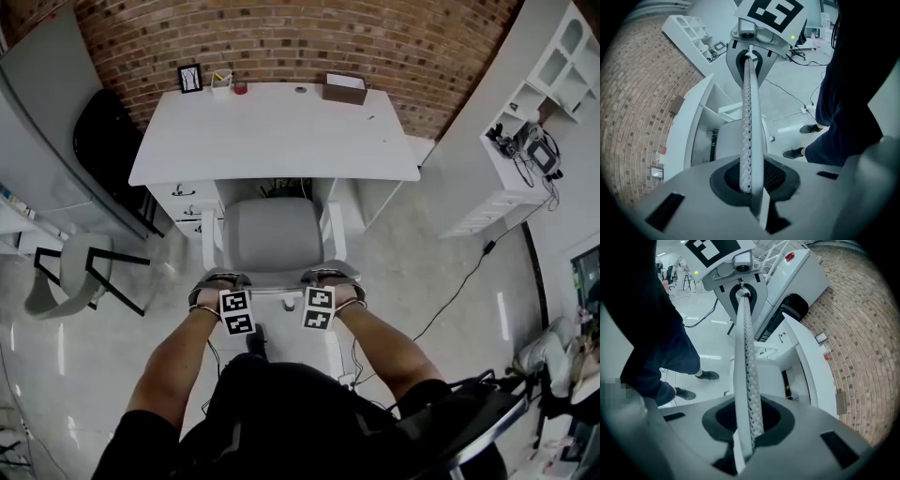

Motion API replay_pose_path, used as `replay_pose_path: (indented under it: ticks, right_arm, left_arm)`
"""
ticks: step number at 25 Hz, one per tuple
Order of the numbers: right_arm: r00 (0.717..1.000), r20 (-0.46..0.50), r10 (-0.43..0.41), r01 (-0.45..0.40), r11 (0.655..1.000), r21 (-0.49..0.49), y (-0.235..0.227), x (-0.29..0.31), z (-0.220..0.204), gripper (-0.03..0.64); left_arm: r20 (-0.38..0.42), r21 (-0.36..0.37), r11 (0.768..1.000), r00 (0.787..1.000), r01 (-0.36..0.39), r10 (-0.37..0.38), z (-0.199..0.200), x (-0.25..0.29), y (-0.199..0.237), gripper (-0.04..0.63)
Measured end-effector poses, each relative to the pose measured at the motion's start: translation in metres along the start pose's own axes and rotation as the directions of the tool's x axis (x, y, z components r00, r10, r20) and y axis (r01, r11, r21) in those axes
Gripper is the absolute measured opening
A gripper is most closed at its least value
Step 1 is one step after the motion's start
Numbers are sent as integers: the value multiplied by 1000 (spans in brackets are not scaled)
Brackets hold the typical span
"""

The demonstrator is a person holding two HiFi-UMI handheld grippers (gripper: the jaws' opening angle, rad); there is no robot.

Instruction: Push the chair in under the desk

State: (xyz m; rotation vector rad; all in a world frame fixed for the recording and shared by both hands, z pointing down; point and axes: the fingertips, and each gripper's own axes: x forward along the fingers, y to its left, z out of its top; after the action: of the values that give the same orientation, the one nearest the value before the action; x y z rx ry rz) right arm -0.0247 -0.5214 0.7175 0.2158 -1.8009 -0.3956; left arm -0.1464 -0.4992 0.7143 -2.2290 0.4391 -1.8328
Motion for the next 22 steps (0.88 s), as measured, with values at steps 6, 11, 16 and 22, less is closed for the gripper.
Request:
replay_pose_path:
  ticks: [6, 11, 16, 22]
  right_arm:
    - [1000, -13, -12, 12, 999, 32, -17, 10, 10, 51]
    - [1000, -20, -4, 5, 999, 46, -28, 15, 9, 52]
    - [999, -33, -11, 13, 998, 59, -37, 19, 5, 54]
    - [999, -37, -14, 16, 998, 54, -50, 21, 0, 57]
  left_arm:
    - [6, 21, 1000, 1000, 14, -14, -14, 7, 23, 40]
    - [19, 25, 1000, 1000, 5, -6, -15, 13, 36, 40]
    - [30, 29, 1000, 1000, -4, 3, -13, 19, 47, 40]
    - [33, 26, 1000, 999, 5, -6, -10, 22, 58, 38]
